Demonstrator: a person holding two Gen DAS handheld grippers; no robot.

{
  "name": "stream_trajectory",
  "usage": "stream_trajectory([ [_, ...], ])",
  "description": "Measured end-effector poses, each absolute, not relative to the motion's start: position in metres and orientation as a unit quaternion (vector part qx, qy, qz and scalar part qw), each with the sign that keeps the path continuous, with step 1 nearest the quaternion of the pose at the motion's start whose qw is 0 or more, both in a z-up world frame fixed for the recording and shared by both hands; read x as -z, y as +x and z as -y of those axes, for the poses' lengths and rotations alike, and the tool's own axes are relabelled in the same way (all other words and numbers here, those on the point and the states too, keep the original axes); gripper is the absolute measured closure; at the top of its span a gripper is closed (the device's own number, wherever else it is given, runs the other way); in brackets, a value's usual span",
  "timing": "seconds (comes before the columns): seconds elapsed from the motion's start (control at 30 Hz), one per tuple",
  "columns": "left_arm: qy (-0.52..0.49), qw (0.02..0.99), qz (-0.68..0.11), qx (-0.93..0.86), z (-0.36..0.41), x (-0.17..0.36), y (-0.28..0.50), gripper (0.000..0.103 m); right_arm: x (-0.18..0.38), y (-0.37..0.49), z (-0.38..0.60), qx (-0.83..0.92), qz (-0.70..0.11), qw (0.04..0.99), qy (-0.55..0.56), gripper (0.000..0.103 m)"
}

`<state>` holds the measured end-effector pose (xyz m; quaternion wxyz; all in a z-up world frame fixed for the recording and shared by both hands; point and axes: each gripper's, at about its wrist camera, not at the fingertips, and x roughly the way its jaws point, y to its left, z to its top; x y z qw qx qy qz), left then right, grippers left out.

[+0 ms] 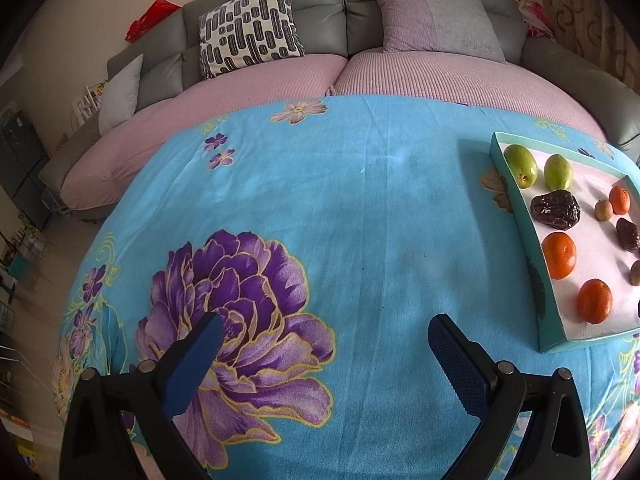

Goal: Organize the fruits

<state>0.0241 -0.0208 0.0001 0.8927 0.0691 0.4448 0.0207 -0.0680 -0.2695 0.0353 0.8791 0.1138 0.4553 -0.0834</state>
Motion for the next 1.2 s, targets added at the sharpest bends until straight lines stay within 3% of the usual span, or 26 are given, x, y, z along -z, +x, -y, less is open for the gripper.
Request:
stream_trajectory([
  [1.2, 0.043, 0.884, -0.466, -0.003, 0.018, 0.013, 0.035, 0.000, -0.024, -0.058, 0.258, 0.075, -0.476, 0.871, 0.092, 0.009],
])
